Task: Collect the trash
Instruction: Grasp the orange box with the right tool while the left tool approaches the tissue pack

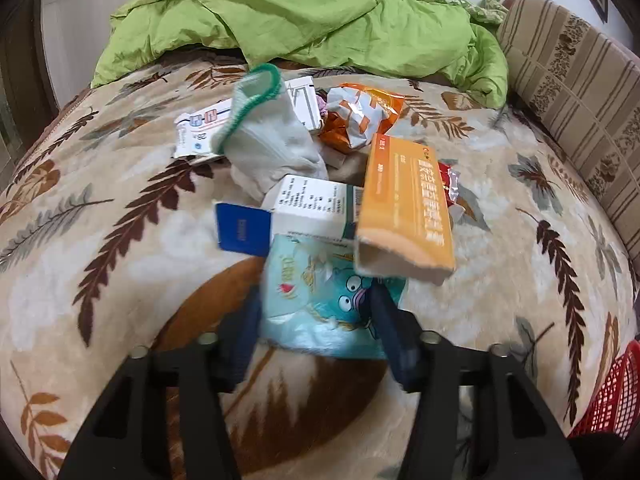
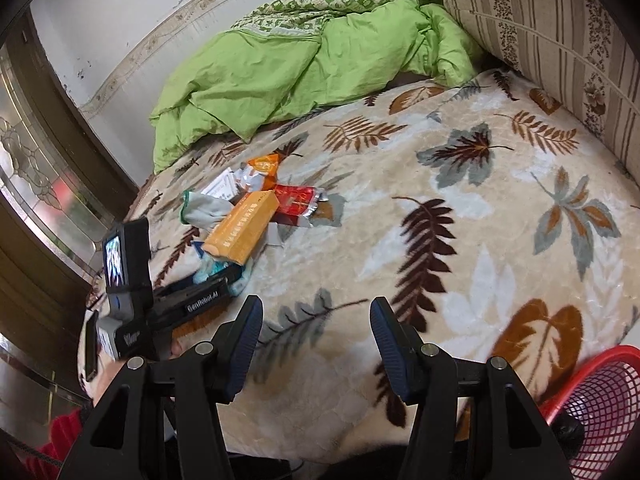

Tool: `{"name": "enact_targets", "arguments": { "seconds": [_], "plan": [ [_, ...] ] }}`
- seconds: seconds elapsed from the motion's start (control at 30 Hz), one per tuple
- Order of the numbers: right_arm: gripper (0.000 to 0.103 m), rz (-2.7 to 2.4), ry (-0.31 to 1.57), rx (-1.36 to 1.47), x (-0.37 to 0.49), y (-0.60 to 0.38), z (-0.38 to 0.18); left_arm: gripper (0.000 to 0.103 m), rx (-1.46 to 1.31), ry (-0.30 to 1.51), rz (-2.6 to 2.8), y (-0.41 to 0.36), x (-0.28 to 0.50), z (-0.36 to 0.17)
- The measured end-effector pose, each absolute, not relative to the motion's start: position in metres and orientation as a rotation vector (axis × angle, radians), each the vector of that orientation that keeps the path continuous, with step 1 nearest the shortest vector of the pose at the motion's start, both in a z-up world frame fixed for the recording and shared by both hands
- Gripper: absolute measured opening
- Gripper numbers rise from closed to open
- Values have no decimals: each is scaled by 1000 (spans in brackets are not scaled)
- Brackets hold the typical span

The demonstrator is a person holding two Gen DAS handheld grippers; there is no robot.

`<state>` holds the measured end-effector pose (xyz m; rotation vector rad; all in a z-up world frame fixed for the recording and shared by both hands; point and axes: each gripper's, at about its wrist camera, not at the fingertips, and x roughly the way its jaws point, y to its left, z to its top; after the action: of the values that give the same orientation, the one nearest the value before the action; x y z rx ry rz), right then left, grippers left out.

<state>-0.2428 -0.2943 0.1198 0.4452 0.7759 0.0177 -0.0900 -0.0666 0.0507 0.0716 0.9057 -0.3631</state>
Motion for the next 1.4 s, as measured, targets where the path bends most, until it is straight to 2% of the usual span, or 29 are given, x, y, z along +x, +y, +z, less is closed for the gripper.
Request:
{"name": "enact_targets", "arguments": {
  "seconds": [0.07, 0.17, 0.3, 0.5, 0.53, 0.6, 0.63, 0.67, 0.77, 0.8, 0.83, 0.93, 1.03, 1.13, 1.2, 1.4],
  "plan": [
    [61, 43, 784, 471, -234, -291, 119, 28, 21, 909, -380, -53, -93, 56],
    [61, 93, 807, 510, -216, -281, 115, 13, -36, 915, -395, -32, -98, 63],
    [61, 154, 852, 603, -184, -274, 104, 13, -97, 932, -399, -7, -98, 65],
    [67, 198, 876, 716, -124, -257, 84, 14, -119, 918, -416, 11, -104, 68],
    [67, 181, 885, 725, -113, -254, 77, 18, -125, 917, -422, 13, -104, 69],
    [67, 183, 903, 755, -98, -252, 66, 40, -139, 911, -433, 18, -105, 71],
    [67, 173, 919, 775, -90, -252, 59, 57, -142, 903, -431, 19, -106, 72],
    [67, 172, 931, 800, -83, -252, 52, 63, -143, 889, -427, 21, -107, 75],
    [65, 184, 928, 837, -71, -251, 44, 68, -132, 863, -430, 24, -108, 79],
    [51, 200, 906, 852, -71, -251, 44, 70, -129, 858, -427, 25, -107, 80],
    [43, 217, 892, 852, -72, -251, 46, 72, -126, 851, -422, 25, -107, 81],
    [34, 221, 848, 794, -81, -252, 58, 76, -110, 817, -418, 18, -99, 85],
    [30, 212, 816, 767, -97, -257, 65, 78, -117, 806, -423, 6, -86, 84],
    [29, 196, 786, 759, -118, -266, 69, 78, -98, 847, -423, -6, -74, 74],
    [25, 185, 760, 717, -133, -270, 75, 78, -97, 896, -426, -10, -69, 65],
    [25, 127, 771, 667, -154, -279, 76, 78, -113, 1003, -541, -14, -84, 54]
  ]
}}
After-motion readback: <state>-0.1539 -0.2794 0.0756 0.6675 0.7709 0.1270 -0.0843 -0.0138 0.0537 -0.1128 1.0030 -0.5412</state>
